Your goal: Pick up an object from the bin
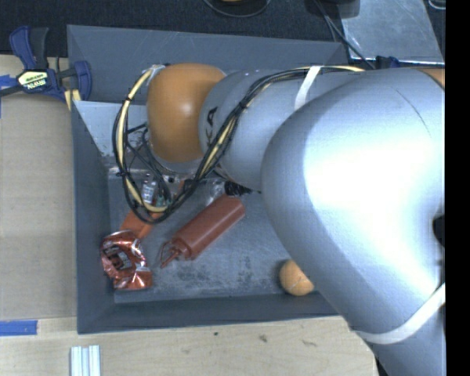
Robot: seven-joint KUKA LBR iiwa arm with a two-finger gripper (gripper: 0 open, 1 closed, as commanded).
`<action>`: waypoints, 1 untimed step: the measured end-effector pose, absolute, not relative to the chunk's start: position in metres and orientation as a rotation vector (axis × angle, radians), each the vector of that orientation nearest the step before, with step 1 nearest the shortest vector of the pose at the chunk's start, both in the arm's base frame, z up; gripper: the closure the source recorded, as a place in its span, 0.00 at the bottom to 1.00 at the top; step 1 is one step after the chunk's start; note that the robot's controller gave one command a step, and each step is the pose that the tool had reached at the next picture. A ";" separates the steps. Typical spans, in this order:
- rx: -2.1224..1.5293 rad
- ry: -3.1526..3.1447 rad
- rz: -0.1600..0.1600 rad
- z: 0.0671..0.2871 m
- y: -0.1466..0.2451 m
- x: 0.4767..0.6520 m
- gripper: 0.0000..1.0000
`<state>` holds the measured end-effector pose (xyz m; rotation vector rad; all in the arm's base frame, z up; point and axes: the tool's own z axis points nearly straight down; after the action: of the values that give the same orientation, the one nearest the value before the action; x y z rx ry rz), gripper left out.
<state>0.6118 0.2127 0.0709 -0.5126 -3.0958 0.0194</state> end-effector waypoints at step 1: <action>-0.111 -3.149 0.008 0.071 0.233 0.606 1.00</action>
Offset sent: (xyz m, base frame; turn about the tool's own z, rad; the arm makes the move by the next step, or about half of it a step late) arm 0.0048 -0.0779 0.0188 -0.0631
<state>0.6065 0.2335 0.0712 -0.1110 -3.1486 0.0080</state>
